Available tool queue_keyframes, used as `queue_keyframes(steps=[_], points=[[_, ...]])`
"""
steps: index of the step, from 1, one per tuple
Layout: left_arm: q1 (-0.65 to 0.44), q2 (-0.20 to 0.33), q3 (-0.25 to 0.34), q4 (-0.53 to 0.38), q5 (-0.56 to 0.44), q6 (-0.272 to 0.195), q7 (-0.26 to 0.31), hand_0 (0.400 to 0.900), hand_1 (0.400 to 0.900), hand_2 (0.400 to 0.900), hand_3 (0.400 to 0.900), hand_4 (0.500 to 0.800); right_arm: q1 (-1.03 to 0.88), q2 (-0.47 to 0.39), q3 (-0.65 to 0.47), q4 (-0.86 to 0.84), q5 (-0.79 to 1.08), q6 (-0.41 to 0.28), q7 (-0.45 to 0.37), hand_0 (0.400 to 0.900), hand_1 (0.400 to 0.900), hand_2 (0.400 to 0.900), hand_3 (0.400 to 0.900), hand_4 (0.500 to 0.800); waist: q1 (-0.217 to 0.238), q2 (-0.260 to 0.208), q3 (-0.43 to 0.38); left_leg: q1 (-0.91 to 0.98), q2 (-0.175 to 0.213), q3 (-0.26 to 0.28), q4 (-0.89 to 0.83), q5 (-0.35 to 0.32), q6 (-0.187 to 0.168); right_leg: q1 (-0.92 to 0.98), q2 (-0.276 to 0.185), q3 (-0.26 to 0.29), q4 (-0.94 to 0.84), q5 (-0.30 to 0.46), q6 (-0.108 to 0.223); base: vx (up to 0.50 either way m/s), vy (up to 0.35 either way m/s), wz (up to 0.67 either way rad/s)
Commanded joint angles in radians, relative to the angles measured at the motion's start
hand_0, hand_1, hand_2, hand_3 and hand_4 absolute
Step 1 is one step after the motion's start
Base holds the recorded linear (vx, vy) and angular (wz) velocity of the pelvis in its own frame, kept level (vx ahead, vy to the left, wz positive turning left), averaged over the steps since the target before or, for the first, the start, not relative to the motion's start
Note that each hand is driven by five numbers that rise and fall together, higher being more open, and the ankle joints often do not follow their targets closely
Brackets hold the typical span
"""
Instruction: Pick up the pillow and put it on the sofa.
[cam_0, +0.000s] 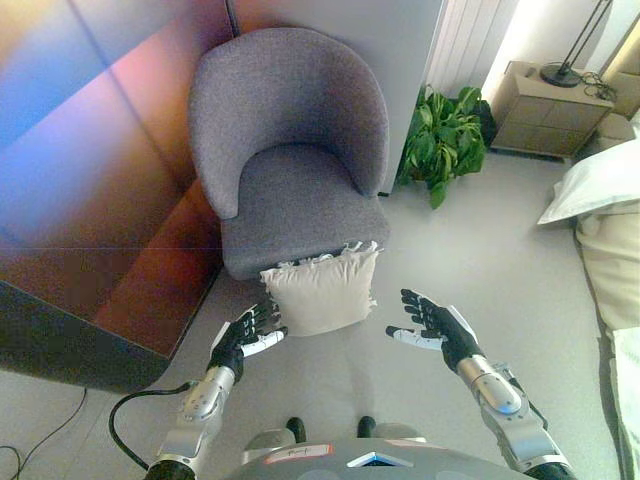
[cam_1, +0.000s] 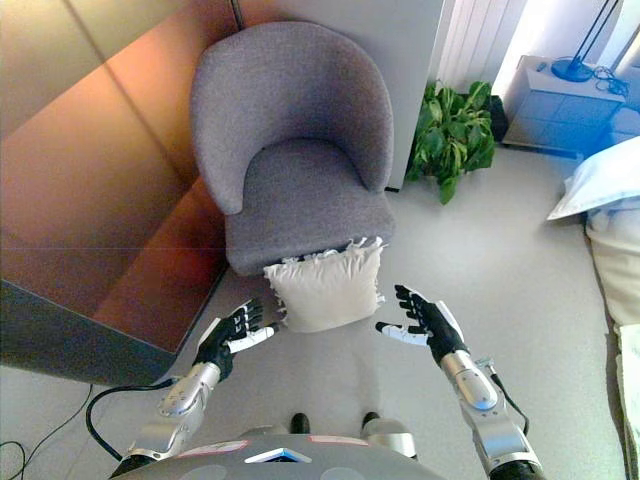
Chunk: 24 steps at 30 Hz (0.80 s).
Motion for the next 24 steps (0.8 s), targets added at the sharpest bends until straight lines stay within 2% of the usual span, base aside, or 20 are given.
queue_keyframes(steps=[1, 7, 9, 13, 15, 19, 21, 22, 24], points=[[-0.055, 0.034, 0.014, -0.051, 0.006, -0.054, -0.001, 0.900, 0.900, 0.900, 0.900, 0.800, -0.044, -0.014, -0.026, -0.098, 0.027, -0.075, -0.017, 0.900, 0.900, 0.900, 0.900, 0.800, -0.011, -0.042, -0.031, -0.065, 0.026, -0.026, 0.117, -0.086, -0.014, -0.023, -0.021, 0.026, 0.050, -0.023, 0.063, -0.06, -0.096, 0.08], [-0.078, 0.037, 0.001, -0.050, -0.011, -0.047, -0.001, 0.900, 0.900, 0.900, 0.900, 0.800, -0.047, -0.023, -0.035, -0.111, 0.040, -0.082, -0.022, 0.900, 0.900, 0.900, 0.900, 0.800, -0.019, -0.046, -0.001, -0.105, 0.052, -0.040, 0.150, -0.075, -0.032, -0.056, 0.006, 0.031, 0.067, -0.025, 0.045, -0.06, -0.120, 0.06], [-0.085, 0.037, -0.006, -0.054, -0.017, -0.044, -0.001, 0.900, 0.900, 0.900, 0.900, 0.800, -0.049, -0.031, -0.039, -0.114, 0.044, -0.086, -0.026, 0.900, 0.900, 0.900, 0.900, 0.800, -0.018, -0.051, 0.021, -0.131, 0.071, -0.055, 0.215, -0.086, -0.046, -0.066, 0.027, 0.040, 0.078, -0.029, 0.029, -0.04, -0.207, -0.03], [-0.100, 0.027, -0.020, -0.055, -0.022, -0.041, -0.008, 0.900, 0.900, 0.900, 0.900, 0.800, -0.062, -0.043, -0.045, -0.115, 0.052, -0.092, -0.036, 0.900, 0.900, 0.900, 0.900, 0.800, -0.002, -0.058, 0.073, -0.256, 0.080, -0.083, 0.523, -0.076, -0.042, -0.041, 0.049, 0.051, 0.078, -0.028, -0.001, -0.01, -0.189, -0.12], [-0.100, 0.016, -0.024, -0.057, -0.039, -0.039, -0.005, 0.900, 0.900, 0.900, 0.900, 0.800, -0.071, -0.045, -0.046, -0.103, 0.053, -0.090, -0.046, 0.900, 0.900, 0.900, 0.900, 0.800, 0.008, -0.049, 0.095, -0.294, 0.061, -0.110, 0.597, -0.046, -0.031, -0.020, 0.055, 0.051, 0.076, -0.038, -0.008, 0.05, -0.053, -0.13], [-0.111, 0.012, -0.024, -0.052, -0.052, -0.039, 0.005, 0.900, 0.900, 0.900, 0.900, 0.800, -0.094, -0.044, -0.045, -0.097, 0.054, -0.088, -0.058, 0.900, 0.900, 0.900, 0.900, 0.800, 0.021, -0.049, 0.106, -0.393, 0.026, -0.116, 0.526, -0.025, -0.028, -0.014, 0.049, 0.058, 0.077, -0.055, -0.001, 0.07, -0.005, -0.10], [-0.118, 0.012, -0.027, -0.056, -0.056, -0.042, 0.011, 0.900, 0.900, 0.900, 0.900, 0.800, -0.110, -0.044, -0.036, -0.081, 0.051, -0.092, -0.068, 0.900, 0.900, 0.900, 0.900, 0.800, 0.035, -0.045, 0.107, -0.422, 0.025, -0.122, 0.403, 0.012, -0.035, -0.006, 0.060, 0.069, 0.072, -0.064, 0.007, 0.14, 0.015, -0.24], [-0.118, 0.012, -0.027, -0.056, -0.056, -0.042, 0.011, 0.900, 0.900, 0.900, 0.900, 0.800, -0.110, -0.044, -0.036, -0.081, 0.051, -0.092, -0.068, 0.900, 0.900, 0.900, 0.900, 0.800, 0.035, -0.045, 0.107, -0.422, 0.025, -0.122, 0.403, 0.012, -0.035, -0.006, 0.060, 0.069, 0.072, -0.064, 0.007, 0.15, 0.034, -0.21], [-0.124, 0.011, -0.038, -0.049, -0.056, -0.046, 0.022, 0.900, 0.900, 0.900, 0.900, 0.800, -0.123, -0.047, -0.028, -0.066, 0.046, -0.095, -0.079, 0.900, 0.900, 0.900, 0.900, 0.800, 0.049, -0.031, 0.115, -0.441, 0.049, -0.144, 0.251, 0.116, -0.056, 0.008, 0.078, 0.082, 0.068, -0.079, 0.009, 0.29, 0.057, -0.45]])
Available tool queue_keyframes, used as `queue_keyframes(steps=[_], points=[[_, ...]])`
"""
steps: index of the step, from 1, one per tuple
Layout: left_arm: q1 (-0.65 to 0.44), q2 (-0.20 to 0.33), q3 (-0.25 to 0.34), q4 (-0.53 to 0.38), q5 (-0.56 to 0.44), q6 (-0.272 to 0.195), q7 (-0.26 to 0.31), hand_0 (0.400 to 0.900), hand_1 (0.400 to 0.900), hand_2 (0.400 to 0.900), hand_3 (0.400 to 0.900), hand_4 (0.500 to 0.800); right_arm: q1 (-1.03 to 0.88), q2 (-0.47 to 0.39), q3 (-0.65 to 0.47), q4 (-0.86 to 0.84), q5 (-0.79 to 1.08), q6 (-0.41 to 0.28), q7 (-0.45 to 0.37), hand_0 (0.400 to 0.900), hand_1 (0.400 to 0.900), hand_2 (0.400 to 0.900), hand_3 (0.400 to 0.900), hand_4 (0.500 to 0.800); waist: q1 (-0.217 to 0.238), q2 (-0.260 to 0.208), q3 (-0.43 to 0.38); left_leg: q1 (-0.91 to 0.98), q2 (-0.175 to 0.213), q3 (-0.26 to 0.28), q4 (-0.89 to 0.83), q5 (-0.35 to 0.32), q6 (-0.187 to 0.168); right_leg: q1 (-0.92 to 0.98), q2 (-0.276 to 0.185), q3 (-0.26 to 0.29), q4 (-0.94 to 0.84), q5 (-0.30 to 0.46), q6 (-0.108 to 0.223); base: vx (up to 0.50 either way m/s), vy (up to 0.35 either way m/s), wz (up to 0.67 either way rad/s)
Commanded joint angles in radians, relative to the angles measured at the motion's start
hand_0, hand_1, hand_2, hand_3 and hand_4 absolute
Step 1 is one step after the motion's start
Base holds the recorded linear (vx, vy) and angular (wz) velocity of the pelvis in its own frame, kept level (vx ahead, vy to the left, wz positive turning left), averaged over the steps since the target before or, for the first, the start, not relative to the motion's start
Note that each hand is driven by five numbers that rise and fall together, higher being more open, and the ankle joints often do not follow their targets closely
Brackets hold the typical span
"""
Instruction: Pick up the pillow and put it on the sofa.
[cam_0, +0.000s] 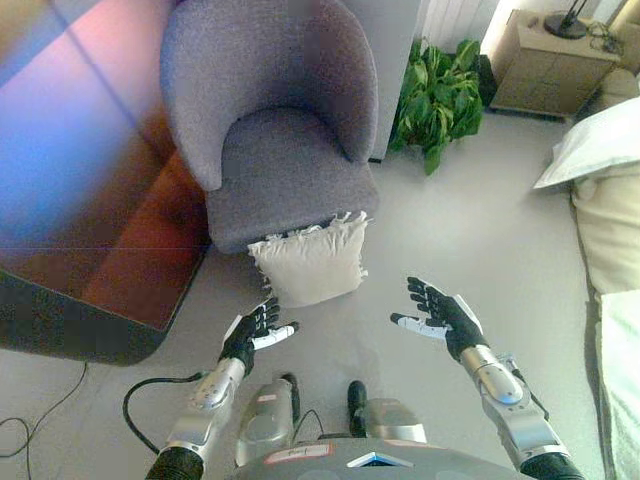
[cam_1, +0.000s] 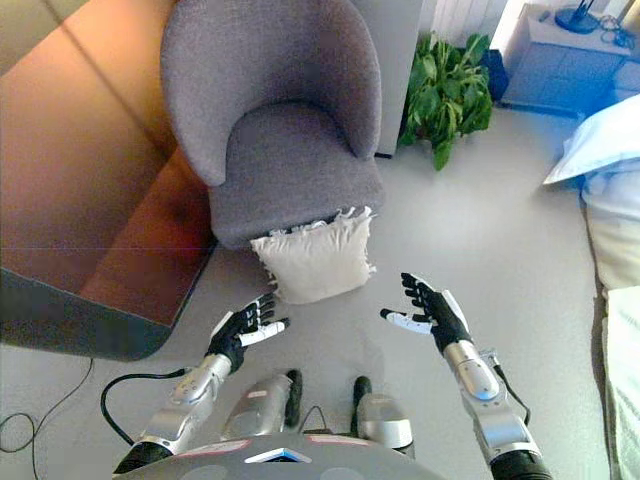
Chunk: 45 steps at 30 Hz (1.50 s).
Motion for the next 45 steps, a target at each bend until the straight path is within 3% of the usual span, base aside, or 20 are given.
queue_keyframes(steps=[1, 5, 8, 11, 13, 14, 15, 16, 19, 23, 24, 26, 29, 30, 31, 35, 38, 40, 43, 45], points=[[-0.046, 0.019, 0.017, -0.070, -0.044, -0.079, 0.040, 0.900, 0.900, 0.900, 0.900, 0.800, -0.103, -0.048, -0.001, -0.055, 0.014, -0.095, -0.047, 0.900, 0.900, 0.900, 0.900, 0.800, 0.056, 0.026, -0.026, -0.148, 0.048, -0.035, -0.180, 0.219, -0.020, 0.130, 0.094, 0.035, -0.024, -0.103, 0.094, 0.46, 0.102, -0.85], [-0.043, 0.017, 0.034, -0.070, -0.047, -0.083, 0.063, 0.900, 0.900, 0.900, 0.900, 0.800, -0.134, -0.041, 0.015, -0.042, 0.007, -0.092, -0.052, 0.900, 0.900, 0.900, 0.900, 0.800, 0.084, 0.027, -0.038, -0.176, 0.082, 0.035, -0.217, 0.274, -0.037, 0.199, 0.090, 0.102, -0.033, -0.157, 0.099, 0.37, 0.150, -0.72], [-0.063, 0.034, 0.031, -0.064, -0.058, -0.090, 0.083, 0.900, 0.900, 0.900, 0.900, 0.800, -0.155, -0.009, 0.041, -0.030, -0.001, -0.083, -0.053, 0.900, 0.900, 0.900, 0.900, 0.800, 0.108, 0.001, -0.081, -0.175, 0.081, 0.089, -0.141, 0.256, -0.001, 0.236, 0.032, 0.094, 0.025, -0.225, 0.116, 0.44, 0.218, -0.33], [-0.066, 0.051, 0.026, -0.072, -0.060, -0.092, 0.081, 0.900, 0.900, 0.900, 0.900, 0.800, -0.151, 0.001, 0.049, -0.026, 0.001, -0.080, -0.048, 0.900, 0.900, 0.900, 0.900, 0.800, 0.122, -0.032, -0.108, -0.158, 0.051, 0.096, -0.111, 0.209, 0.037, 0.215, -0.017, 0.090, 0.118, -0.178, 0.158, 0.41, 0.196, -0.24], [-0.070, 0.077, 0.023, -0.091, -0.039, -0.089, 0.071, 0.900, 0.900, 0.900, 0.900, 0.800, -0.166, 0.009, 0.063, -0.025, -0.004, -0.072, -0.031, 0.900, 0.900, 0.900, 0.900, 0.800, 0.116, -0.051, -0.116, -0.116, 0.003, 0.122, -0.103, 0.140, 0.088, 0.113, -0.058, 0.095, 0.328, -0.025, 0.203, 0.36, 0.239, 0.04], [-0.070, 0.077, 0.023, -0.091, -0.039, -0.089, 0.071, 0.900, 0.900, 0.900, 0.900, 0.800, -0.166, 0.008, 0.063, -0.024, -0.004, -0.073, -0.031, 0.900, 0.900, 0.900, 0.900, 0.800, 0.118, -0.047, -0.119, -0.119, 0.008, 0.123, -0.105, 0.143, 0.087, 0.108, -0.054, 0.097, 0.326, -0.021, 0.203, 0.34, 0.286, 0.06], [-0.077, 0.081, 0.032, -0.083, -0.042, -0.089, 0.085, 0.900, 0.900, 0.900, 0.900, 0.800, -0.187, 0.012, 0.079, -0.021, -0.016, -0.072, -0.032, 0.900, 0.900, 0.900, 0.900, 0.800, 0.109, -0.042, -0.111, -0.067, -0.032, 0.124, -0.120, 0.111, 0.124, 0.035, -0.061, 0.092, 0.513, 0.123, 0.221, 0.34, 0.328, 0.03], [-0.080, 0.083, 0.035, -0.082, -0.041, -0.088, 0.090, 0.900, 0.900, 0.900, 0.900, 0.800, -0.198, 0.013, 0.086, -0.022, -0.022, -0.071, -0.034, 0.900, 0.900, 0.900, 0.900, 0.800, 0.103, -0.019, -0.103, -0.034, -0.034, 0.121, -0.139, 0.100, 0.140, -0.005, -0.047, 0.078, 0.618, 0.180, 0.220, 0.34, 0.326, 0.05], [-0.100, 0.082, 0.033, -0.079, -0.037, -0.088, 0.104, 0.900, 0.900, 0.900, 0.900, 0.800, -0.227, 0.016, 0.102, -0.021, -0.056, -0.070, -0.047, 0.900, 0.900, 0.900, 0.900, 0.800, 0.071, 0.012, -0.056, 0.089, -0.056, 0.108, -0.207, 0.071, 0.171, -0.167, -0.035, 0.018, 0.806, 0.126, 0.219, 0.35, 0.304, 0.20], [-0.124, 0.074, 0.020, -0.060, -0.039, -0.088, 0.105, 0.900, 0.900, 0.900, 0.900, 0.800, -0.256, -0.011, 0.110, -0.027, -0.136, -0.061, -0.066, 0.900, 0.900, 0.900, 0.900, 0.800, 0.049, 0.025, -0.027, 0.168, -0.060, 0.081, -0.256, 0.064, 0.162, -0.231, -0.076, -0.069, 0.713, 0.040, 0.197, 0.28, 0.044, 0.23], [-0.125, 0.067, 0.016, -0.056, -0.045, -0.095, 0.107, 0.900, 0.900, 0.900, 0.900, 0.800, -0.271, -0.037, 0.115, -0.022, -0.209, -0.064, -0.093, 0.900, 0.900, 0.900, 0.900, 0.800, 0.050, 0.027, -0.020, 0.198, -0.054, 0.064, -0.272, 0.049, 0.144, -0.254, -0.132, -0.092, 0.590, -0.006, 0.194, 0.24, -0.130, 0.37], [-0.144, 0.066, 0.010, -0.048, -0.048, -0.105, 0.115, 0.900, 0.900, 0.900, 0.900, 0.800, -0.313, -0.064, 0.117, 0.006, -0.287, -0.060, -0.138, 0.900, 0.900, 0.900, 0.900, 0.800, 0.047, 0.027, -0.009, 0.210, -0.040, 0.034, -0.273, 0.028, 0.113, -0.269, -0.194, -0.091, 0.381, 0.019, 0.204, 0.29, -0.265, 0.53], [-0.180, 0.084, 0.012, -0.046, -0.053, -0.118, 0.134, 0.900, 0.900, 0.900, 0.900, 0.800, -0.375, -0.120, 0.123, 0.025, -0.435, -0.041, -0.198, 0.900, 0.900, 0.900, 0.900, 0.800, 0.035, 0.000, 0.001, 0.234, -0.036, -0.017, -0.285, -0.012, 0.073, -0.279, -0.250, -0.018, 0.070, 0.188, 0.261, 0.24, -0.322, 0.82], [-0.191, 0.093, 0.014, -0.048, -0.052, -0.118, 0.142, 0.900, 0.900, 0.900, 0.900, 0.800, -0.399, -0.146, 0.132, 0.035, -0.486, -0.027, -0.210, 0.900, 0.900, 0.900, 0.900, 0.800, 0.032, -0.011, 0.005, 0.236, -0.034, -0.032, -0.280, -0.021, 0.067, -0.280, -0.248, 0.025, 0.052, 0.218, 0.273, 0.18, -0.225, 0.74], [-0.198, 0.089, 0.014, -0.049, -0.053, -0.118, 0.143, 0.900, 0.900, 0.900, 0.900, 0.800, -0.413, -0.152, 0.135, 0.045, -0.514, -0.019, -0.220, 0.900, 0.900, 0.900, 0.900, 0.800, 0.041, -0.024, 0.002, 0.233, -0.038, -0.042, -0.270, -0.034, 0.061, -0.260, -0.243, 0.019, 0.026, 0.198, 0.275, 0.16, -0.238, 0.73], [-0.203, 0.068, 0.017, -0.028, -0.053, -0.125, 0.166, 0.900, 0.900, 0.900, 0.900, 0.800, -0.454, -0.182, 0.157, 0.073, -0.580, -0.015, -0.237, 0.900, 0.900, 0.900, 0.900, 0.800, 0.052, -0.032, -0.003, 0.223, -0.014, -0.098, -0.263, -0.041, 0.039, -0.259, -0.224, -0.027, 0.072, 0.171, 0.268, 0.08, -0.276, 0.76], [-0.218, 0.053, 0.019, -0.041, -0.067, -0.134, 0.201, 0.900, 0.900, 0.900, 0.900, 0.800, -0.501, -0.238, 0.163, 0.072, -0.617, -0.013, -0.283, 0.900, 0.900, 0.900, 0.900, 0.800, 0.069, -0.009, 0.048, 0.151, 0.050, -0.186, -0.285, 0.011, -0.003, -0.305, -0.184, -0.092, 0.153, 0.092, 0.238, -0.10, -0.280, 0.78], [-0.234, 0.045, 0.012, -0.042, -0.072, -0.137, 0.213, 0.900, 0.900, 0.900, 0.900, 0.800, -0.512, -0.247, 0.163, 0.072, -0.624, -0.010, -0.296, 0.900, 0.900, 0.900, 0.900, 0.800, 0.065, -0.005, 0.059, 0.114, 0.053, -0.202, -0.281, 0.028, -0.009, -0.315, -0.188, -0.118, 0.158, 0.090, 0.235, -0.13, -0.233, 0.89], [-0.271, 0.039, 0.000, -0.050, -0.085, -0.141, 0.228, 0.900, 0.900, 0.900, 0.900, 0.800, -0.509, -0.285, 0.147, 0.064, -0.652, 0.005, -0.337, 0.900, 0.900, 0.900, 0.900, 0.800, 0.048, 0.004, 0.098, 0.009, 0.118, -0.105, -0.245, 0.057, -0.020, -0.341, -0.214, -0.206, 0.195, 0.071, 0.230, -0.13, -0.176, 0.95], [-0.292, 0.042, -0.001, -0.059, -0.089, -0.151, 0.239, 0.900, 0.900, 0.900, 0.900, 0.800, -0.526, -0.293, 0.148, 0.054, -0.660, 0.007, -0.347, 0.900, 0.900, 0.900, 0.900, 0.800, 0.042, 0.010, 0.121, -0.040, 0.126, -0.057, -0.212, 0.066, -0.016, -0.370, -0.223, -0.216, 0.212, 0.075, 0.228, -0.15, -0.015, 0.17]])
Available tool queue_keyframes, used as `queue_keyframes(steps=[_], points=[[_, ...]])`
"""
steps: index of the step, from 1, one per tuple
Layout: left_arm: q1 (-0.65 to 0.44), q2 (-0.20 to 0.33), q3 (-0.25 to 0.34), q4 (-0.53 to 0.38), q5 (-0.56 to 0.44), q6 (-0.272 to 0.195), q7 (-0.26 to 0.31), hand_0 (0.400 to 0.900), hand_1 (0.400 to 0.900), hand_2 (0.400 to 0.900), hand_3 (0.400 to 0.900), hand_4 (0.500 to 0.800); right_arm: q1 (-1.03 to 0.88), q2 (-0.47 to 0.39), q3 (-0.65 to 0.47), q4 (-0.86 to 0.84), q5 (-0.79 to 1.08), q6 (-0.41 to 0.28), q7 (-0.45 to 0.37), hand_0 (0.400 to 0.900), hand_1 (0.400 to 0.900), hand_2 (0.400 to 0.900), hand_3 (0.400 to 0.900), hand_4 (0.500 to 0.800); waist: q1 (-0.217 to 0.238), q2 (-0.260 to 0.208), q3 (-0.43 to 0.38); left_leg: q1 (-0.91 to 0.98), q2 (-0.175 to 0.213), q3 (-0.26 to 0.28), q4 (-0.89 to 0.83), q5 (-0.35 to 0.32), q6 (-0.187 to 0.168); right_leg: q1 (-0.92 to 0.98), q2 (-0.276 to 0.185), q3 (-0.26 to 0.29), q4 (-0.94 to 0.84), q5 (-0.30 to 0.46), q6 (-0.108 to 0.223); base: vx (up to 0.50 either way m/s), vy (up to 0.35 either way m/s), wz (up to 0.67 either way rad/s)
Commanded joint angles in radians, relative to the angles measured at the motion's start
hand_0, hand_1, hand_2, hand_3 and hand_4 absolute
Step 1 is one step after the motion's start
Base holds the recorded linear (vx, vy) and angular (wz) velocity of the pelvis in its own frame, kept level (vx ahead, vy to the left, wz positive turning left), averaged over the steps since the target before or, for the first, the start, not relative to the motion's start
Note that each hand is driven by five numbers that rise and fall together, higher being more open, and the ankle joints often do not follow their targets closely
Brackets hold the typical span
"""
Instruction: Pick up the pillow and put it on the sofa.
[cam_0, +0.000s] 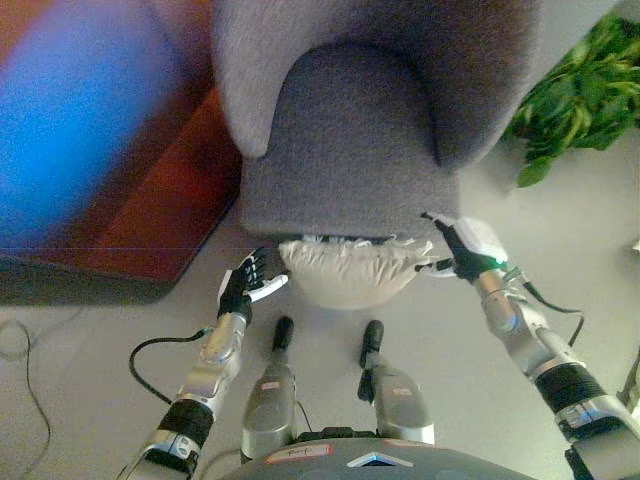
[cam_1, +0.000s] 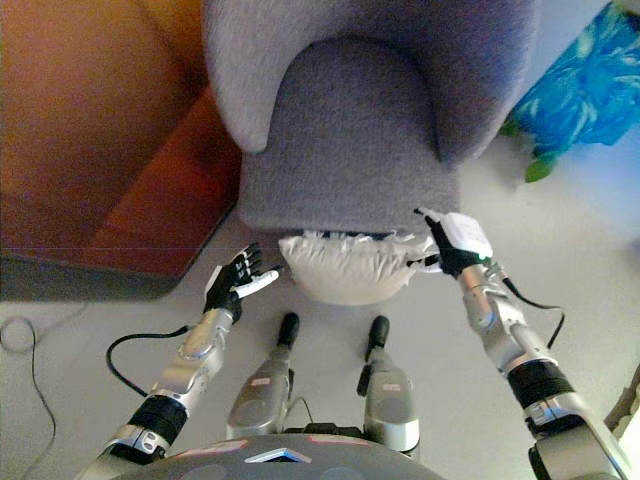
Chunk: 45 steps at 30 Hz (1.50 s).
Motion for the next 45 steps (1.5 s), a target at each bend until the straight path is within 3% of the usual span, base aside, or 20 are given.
queue_keyframes(steps=[1, 8, 12, 21, 27, 32, 33, 35, 42, 45], points=[[-0.077, 0.047, 0.033, -0.085, -0.018, -0.104, 0.053, 0.900, 0.900, 0.900, 0.900, 0.800, -0.088, -0.033, -0.010, -0.101, -0.043, -0.027, -0.078, 0.900, 0.900, 0.900, 0.900, 0.800, 0.029, -0.034, 0.021, -0.015, 0.027, 0.067, 0.028, -0.024, -0.002, -0.107, -0.146, 0.055, 0.219, -0.054, 0.126, -0.20, 0.058, -0.12], [-0.144, 0.037, 0.041, -0.108, -0.032, -0.136, 0.113, 0.900, 0.900, 0.900, 0.900, 0.800, -0.190, -0.017, 0.022, -0.092, -0.020, -0.021, -0.121, 0.900, 0.900, 0.900, 0.900, 0.800, 0.030, -0.022, 0.109, -0.217, -0.031, 0.126, 0.167, -0.044, -0.001, -0.331, -0.177, 0.133, 0.326, -0.046, 0.131, -0.14, 0.068, -0.11], [-0.191, 0.031, 0.036, -0.121, -0.039, -0.150, 0.136, 0.900, 0.900, 0.900, 0.900, 0.800, -0.243, -0.008, 0.032, -0.083, -0.013, -0.018, -0.146, 0.900, 0.900, 0.900, 0.900, 0.800, 0.025, -0.019, 0.147, -0.345, -0.061, 0.124, 0.252, -0.066, -0.001, -0.430, -0.193, 0.159, 0.386, -0.049, 0.133, -0.11, 0.040, 0.03], [-0.265, 0.044, 0.033, -0.171, -0.047, -0.171, 0.178, 0.900, 0.900, 0.900, 0.900, 0.800, -0.370, -0.005, 0.049, -0.027, -0.011, 0.011, -0.203, 0.900, 0.900, 0.900, 0.900, 0.800, 0.025, -0.009, 0.173, -0.586, -0.084, 0.117, 0.401, -0.109, 0.004, -0.647, -0.220, 0.196, 0.530, -0.088, 0.133, -0.06, 0.033, 0.06], [-0.276, 0.051, 0.034, -0.219, -0.048, -0.194, 0.206, 0.900, 0.900, 0.900, 0.900, 0.800, -0.474, -0.015, 0.041, 0.052, -0.050, 0.044, -0.310, 0.900, 0.900, 0.900, 0.900, 0.800, 0.034, 0.013, 0.173, -0.716, -0.098, 0.108, 0.467, -0.124, 0.008, -0.773, -0.235, 0.216, 0.602, -0.110, 0.132, -0.01, 0.040, 0.09], [-0.287, 0.067, 0.031, -0.236, -0.067, -0.194, 0.205, 0.900, 0.900, 0.900, 0.900, 0.800, -0.547, -0.029, 0.099, 0.080, -0.030, 0.050, -0.266, 0.900, 0.900, 0.900, 0.900, 0.800, 0.044, 0.008, 0.173, -0.782, -0.106, 0.099, 0.489, -0.127, 0.008, -0.840, -0.229, 0.226, 0.639, -0.128, 0.128, 0.04, 0.001, 0.02], [-0.288, 0.068, 0.030, -0.233, -0.072, -0.186, 0.201, 0.900, 0.900, 0.900, 0.900, 0.800, -0.556, -0.032, 0.107, 0.075, -0.015, 0.051, -0.241, 0.900, 0.900, 0.900, 0.900, 0.800, 0.043, 0.003, 0.172, -0.780, -0.105, 0.094, 0.500, -0.161, 0.004, -0.839, -0.230, 0.228, 0.659, -0.161, 0.139, 0.14, -0.042, 0.08], [-0.288, 0.066, 0.036, -0.234, -0.079, -0.181, 0.202, 0.900, 0.900, 0.900, 0.900, 0.800, -0.560, -0.029, 0.099, 0.073, 0.013, 0.047, -0.228, 0.900, 0.900, 0.900, 0.900, 0.800, 0.042, 0.000, 0.172, -0.798, -0.107, 0.090, 0.506, -0.161, 0.003, -0.855, -0.230, 0.230, 0.668, -0.166, 0.138, 0.10, -0.027, 0.08], [-0.283, 0.075, 0.054, -0.261, -0.086, -0.177, 0.214, 0.900, 0.900, 0.900, 0.900, 0.800, -0.623, -0.030, 0.096, 0.094, 0.042, 0.065, -0.222, 0.900, 0.900, 0.900, 0.900, 0.800, 0.050, -0.008, 0.172, -0.842, -0.112, 0.076, 0.503, -0.158, 0.001, -0.899, -0.226, 0.221, 0.682, -0.176, 0.139, 0.06, -0.009, 0.04], [-0.286, 0.091, 0.062, -0.268, -0.094, -0.159, 0.211, 0.900, 0.900, 0.900, 0.900, 0.800, -0.707, -0.041, 0.134, 0.124, 0.096, 0.088, -0.160, 0.900, 0.900, 0.900, 0.900, 0.800, 0.058, -0.016, 0.172, -0.854, -0.111, 0.070, 0.502, -0.160, -0.002, -0.910, -0.223, 0.218, 0.688, -0.185, 0.137, 0.05, -0.023, 0.02]])
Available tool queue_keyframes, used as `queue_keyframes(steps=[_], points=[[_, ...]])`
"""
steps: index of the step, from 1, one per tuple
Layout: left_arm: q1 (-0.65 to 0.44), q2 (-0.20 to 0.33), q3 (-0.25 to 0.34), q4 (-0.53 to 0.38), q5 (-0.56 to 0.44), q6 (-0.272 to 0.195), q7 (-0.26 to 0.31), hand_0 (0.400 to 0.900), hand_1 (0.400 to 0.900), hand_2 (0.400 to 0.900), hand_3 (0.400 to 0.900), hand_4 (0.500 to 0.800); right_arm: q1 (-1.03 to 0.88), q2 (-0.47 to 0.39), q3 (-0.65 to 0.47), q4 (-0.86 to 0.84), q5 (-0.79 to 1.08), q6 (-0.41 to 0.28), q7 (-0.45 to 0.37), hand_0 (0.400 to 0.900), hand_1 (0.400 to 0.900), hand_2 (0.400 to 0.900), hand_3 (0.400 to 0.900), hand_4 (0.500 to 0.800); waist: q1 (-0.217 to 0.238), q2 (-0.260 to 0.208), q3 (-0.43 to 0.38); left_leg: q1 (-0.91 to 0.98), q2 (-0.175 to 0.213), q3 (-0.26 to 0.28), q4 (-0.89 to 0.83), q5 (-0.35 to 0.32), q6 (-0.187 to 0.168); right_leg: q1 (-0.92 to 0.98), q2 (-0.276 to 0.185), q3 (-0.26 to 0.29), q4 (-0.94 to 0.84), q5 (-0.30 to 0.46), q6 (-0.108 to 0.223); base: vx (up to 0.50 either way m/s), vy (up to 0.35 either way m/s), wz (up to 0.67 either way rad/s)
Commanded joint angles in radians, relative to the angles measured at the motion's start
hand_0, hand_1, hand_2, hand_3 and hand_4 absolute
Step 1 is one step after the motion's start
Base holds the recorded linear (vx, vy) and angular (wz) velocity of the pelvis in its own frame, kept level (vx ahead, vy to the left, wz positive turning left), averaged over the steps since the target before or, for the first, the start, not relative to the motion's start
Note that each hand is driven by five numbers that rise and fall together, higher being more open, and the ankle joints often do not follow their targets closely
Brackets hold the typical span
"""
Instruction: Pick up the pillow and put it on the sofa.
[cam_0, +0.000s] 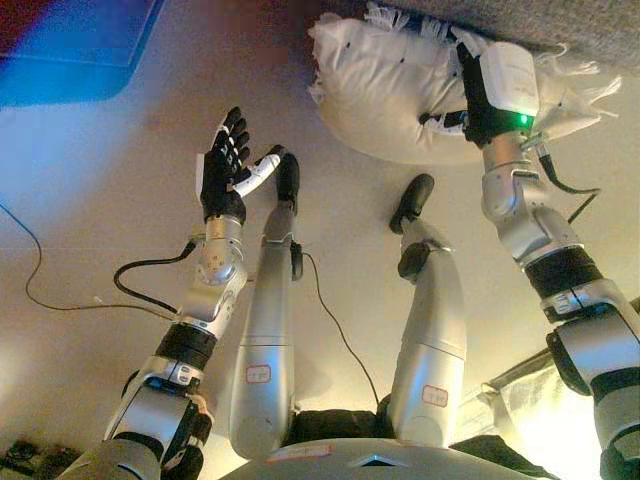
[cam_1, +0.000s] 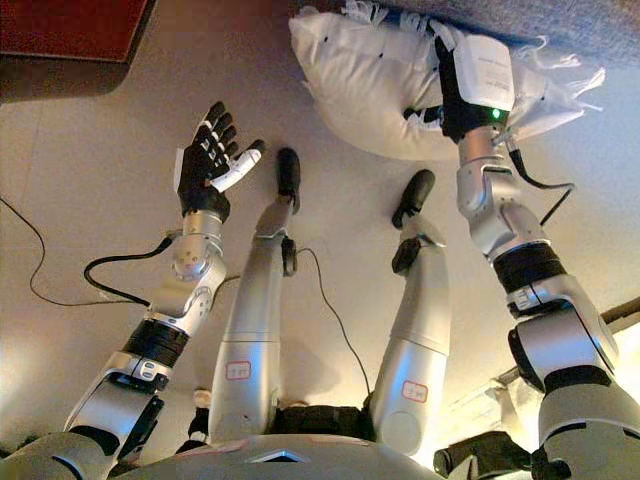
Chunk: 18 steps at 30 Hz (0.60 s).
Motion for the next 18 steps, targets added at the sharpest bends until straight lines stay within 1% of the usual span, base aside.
queue_keyframes(steps=[1, 3, 4, 5, 9, 10, 11, 18], points=[[0.029, 0.026, 0.053, -0.117, -0.021, -0.046, 0.014, 0.900, 0.900, 0.900, 0.900, 0.800, -0.122, -0.064, 0.019, -0.026, 0.080, 0.017, 0.030, 0.900, 0.900, 0.900, 0.900, 0.800, 0.025, 0.002, -0.003, 0.019, 0.010, -0.049, 0.009, -0.120, -0.048, 0.016, -0.006, 0.050, 0.071, -0.042, 0.096, 0.05, -0.030, 0.04], [0.038, 0.024, 0.064, -0.120, -0.023, -0.028, 0.014, 0.900, 0.900, 0.900, 0.900, 0.800, -0.160, -0.050, 0.010, -0.023, 0.129, 0.021, 0.045, 0.900, 0.900, 0.900, 0.900, 0.800, 0.026, -0.006, -0.003, 0.016, 0.009, -0.051, 0.005, -0.117, -0.048, 0.012, -0.006, 0.047, 0.070, -0.040, 0.095, 0.05, -0.019, 0.02], [0.042, 0.025, 0.067, -0.121, -0.024, -0.023, 0.011, 0.900, 0.900, 0.900, 0.900, 0.800, -0.182, -0.047, 0.015, -0.017, 0.149, 0.025, 0.051, 0.737, 0.737, 0.737, 0.737, 0.702, 0.026, -0.009, -0.003, 0.013, 0.009, -0.052, 0.005, -0.115, -0.048, 0.007, -0.004, 0.046, 0.071, -0.040, 0.095, 0.04, -0.010, 0.00], [0.043, 0.023, 0.063, -0.123, -0.027, -0.021, 0.007, 0.900, 0.900, 0.900, 0.900, 0.800, -0.197, -0.042, 0.019, -0.013, 0.162, 0.026, 0.061, 0.400, 0.400, 0.400, 0.400, 0.500, 0.026, -0.012, -0.003, 0.012, 0.009, -0.052, 0.001, -0.114, -0.049, 0.006, -0.003, 0.044, 0.070, -0.040, 0.095, 0.04, -0.003, 0.00], [0.029, 0.026, 0.060, -0.124, -0.030, -0.011, 0.004, 0.900, 0.900, 0.900, 0.900, 0.800, -0.248, -0.019, 0.017, -0.012, 0.200, 0.034, 0.066, 0.400, 0.400, 0.400, 0.400, 0.500, 0.024, -0.023, -0.003, 0.010, 0.008, -0.056, -0.007, -0.109, -0.049, 0.006, 0.001, 0.040, 0.063, -0.039, 0.094, 0.03, -0.001, -0.02], [0.022, 0.024, 0.057, -0.121, -0.029, -0.011, 0.004, 0.900, 0.900, 0.900, 0.900, 0.800, -0.249, -0.013, 0.017, 0.009, 0.209, 0.023, 0.059, 0.400, 0.400, 0.400, 0.400, 0.500, 0.024, -0.023, -0.003, 0.007, 0.007, -0.058, -0.012, -0.102, -0.048, 0.003, 0.002, 0.040, 0.058, -0.034, 0.095, -0.06, 0.026, 0.01], [0.019, 0.026, 0.056, -0.121, -0.031, -0.010, 0.003, 0.900, 0.900, 0.900, 0.900, 0.800, -0.266, -0.013, 0.022, 0.006, 0.215, 0.032, 0.070, 0.400, 0.400, 0.400, 0.400, 0.500, 0.025, -0.024, -0.002, -0.007, 0.005, -0.056, -0.026, -0.070, -0.046, -0.007, 0.001, 0.032, 0.040, -0.006, 0.086, -0.07, 0.030, 0.01], [0.008, 0.017, 0.058, -0.117, -0.031, -0.007, 0.003, 0.900, 0.900, 0.900, 0.900, 0.800, -0.265, -0.005, 0.000, -0.055, 0.209, 0.028, 0.076, 0.400, 0.400, 0.400, 0.400, 0.500, 0.022, -0.030, -0.002, -0.004, 0.007, -0.056, -0.058, -0.054, -0.044, -0.003, 0.006, 0.024, 0.016, 0.002, 0.089, 0.02, 0.007, -0.02]])
